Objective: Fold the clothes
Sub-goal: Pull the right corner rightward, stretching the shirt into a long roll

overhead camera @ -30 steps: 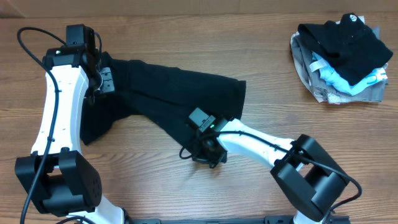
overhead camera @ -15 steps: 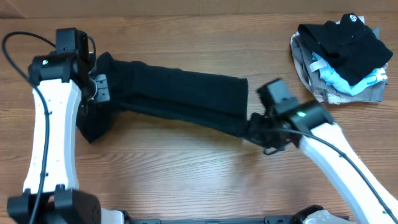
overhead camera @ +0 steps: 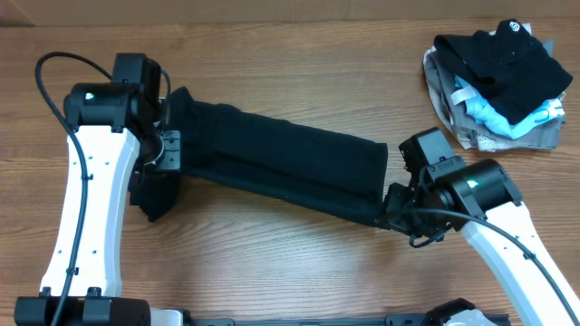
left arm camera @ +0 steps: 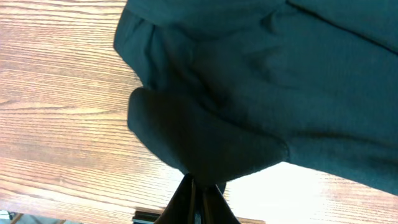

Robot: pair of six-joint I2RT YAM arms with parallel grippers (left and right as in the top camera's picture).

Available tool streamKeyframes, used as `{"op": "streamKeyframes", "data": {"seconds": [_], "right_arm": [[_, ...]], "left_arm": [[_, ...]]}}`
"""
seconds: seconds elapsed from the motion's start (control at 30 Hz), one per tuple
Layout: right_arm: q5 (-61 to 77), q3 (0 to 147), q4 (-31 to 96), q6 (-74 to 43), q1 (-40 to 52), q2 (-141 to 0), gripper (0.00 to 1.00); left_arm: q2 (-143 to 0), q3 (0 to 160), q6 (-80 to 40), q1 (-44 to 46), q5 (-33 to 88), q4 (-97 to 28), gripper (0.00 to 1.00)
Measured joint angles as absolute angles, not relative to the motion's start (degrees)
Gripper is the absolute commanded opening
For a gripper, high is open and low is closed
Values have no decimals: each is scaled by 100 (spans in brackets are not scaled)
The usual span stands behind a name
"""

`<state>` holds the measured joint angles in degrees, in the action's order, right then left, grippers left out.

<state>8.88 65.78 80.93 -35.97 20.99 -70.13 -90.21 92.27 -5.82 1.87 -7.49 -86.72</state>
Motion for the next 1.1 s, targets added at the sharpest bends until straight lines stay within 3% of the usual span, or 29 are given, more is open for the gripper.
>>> {"op": "streamKeyframes", "data": {"seconds": [0.23, 0.43, 0.83, 1.1], "right_arm": [[473, 6578, 7168, -3542, 2099, -6980, 4], [-102, 6578, 6331, -3452, 2040, -7830, 4], [-305, 6578, 4705, -3083, 1756, -9258, 4], [-344, 6578, 4064, -2917, 1745, -9620, 4]], "left_arm": [[-9004, 8431, -587, 292, -749, -7588, 4], [-9013, 7590, -696, 292, -790, -6195, 4], [-9019, 7570, -755, 292, -1227, -4377, 4], [-9647, 7570, -755, 292, -1269, -4045, 5]]}}
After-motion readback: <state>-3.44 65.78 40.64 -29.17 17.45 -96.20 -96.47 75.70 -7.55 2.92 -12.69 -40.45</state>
